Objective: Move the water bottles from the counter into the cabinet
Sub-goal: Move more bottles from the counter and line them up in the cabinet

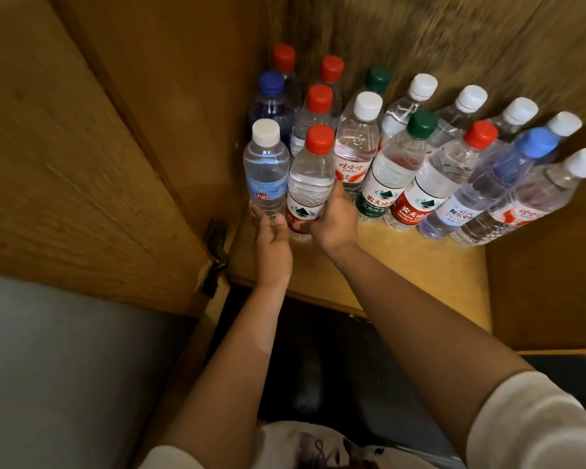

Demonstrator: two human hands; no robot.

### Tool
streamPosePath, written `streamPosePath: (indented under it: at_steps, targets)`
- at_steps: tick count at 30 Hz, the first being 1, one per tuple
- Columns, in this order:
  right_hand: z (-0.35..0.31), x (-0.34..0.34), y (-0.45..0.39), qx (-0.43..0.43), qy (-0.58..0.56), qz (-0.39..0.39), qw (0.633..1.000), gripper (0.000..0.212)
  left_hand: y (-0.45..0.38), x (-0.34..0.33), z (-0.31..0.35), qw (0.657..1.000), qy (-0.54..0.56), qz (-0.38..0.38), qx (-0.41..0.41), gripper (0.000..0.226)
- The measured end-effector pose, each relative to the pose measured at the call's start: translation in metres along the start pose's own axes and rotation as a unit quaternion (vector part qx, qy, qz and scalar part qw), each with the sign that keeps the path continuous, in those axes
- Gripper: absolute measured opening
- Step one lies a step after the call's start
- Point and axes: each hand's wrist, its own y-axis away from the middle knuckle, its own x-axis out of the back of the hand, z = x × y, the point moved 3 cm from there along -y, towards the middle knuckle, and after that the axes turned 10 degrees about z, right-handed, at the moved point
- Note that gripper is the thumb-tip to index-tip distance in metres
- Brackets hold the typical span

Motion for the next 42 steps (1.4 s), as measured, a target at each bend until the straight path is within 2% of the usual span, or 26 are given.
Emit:
streamPosePath:
  at_steps: [6, 16, 23, 34, 42]
  targets:
    - [-0.008, -0.006, 0.0, -0.007, -0.008, 0.0, 1.0, 0.098, -0.011, 0.005, 0.001, 1.0, -0.001, -0.013, 0.007, 0.054]
    - [-0.015, -0.01, 0.001, -0.004, -0.016, 0.002, 1.0, 0.09, -0.021, 0.014, 0.007, 0.998, 0.027, -0.025, 0.042, 0.056]
    - [-0.016, -0.012, 0.002, -0.002, -0.025, 0.012, 1.0, 0.088, -0.011, 0.016, 0.012, 1.0, 0.009, -0.022, 0.003, 0.055]
    - [-0.017, -0.016, 0.001, 0.004, -0.027, 0.023, 0.999, 0.079, -0.011, 0.011, 0.011, 0.999, -0.034, -0.024, -0.008, 0.058]
    - [-0.012, -0.016, 0.001, -0.033, -0.078, -0.026, 0.996, 0.087, -0.008, 0.015, 0.007, 0.999, -0.019, -0.047, -0.007, 0.06]
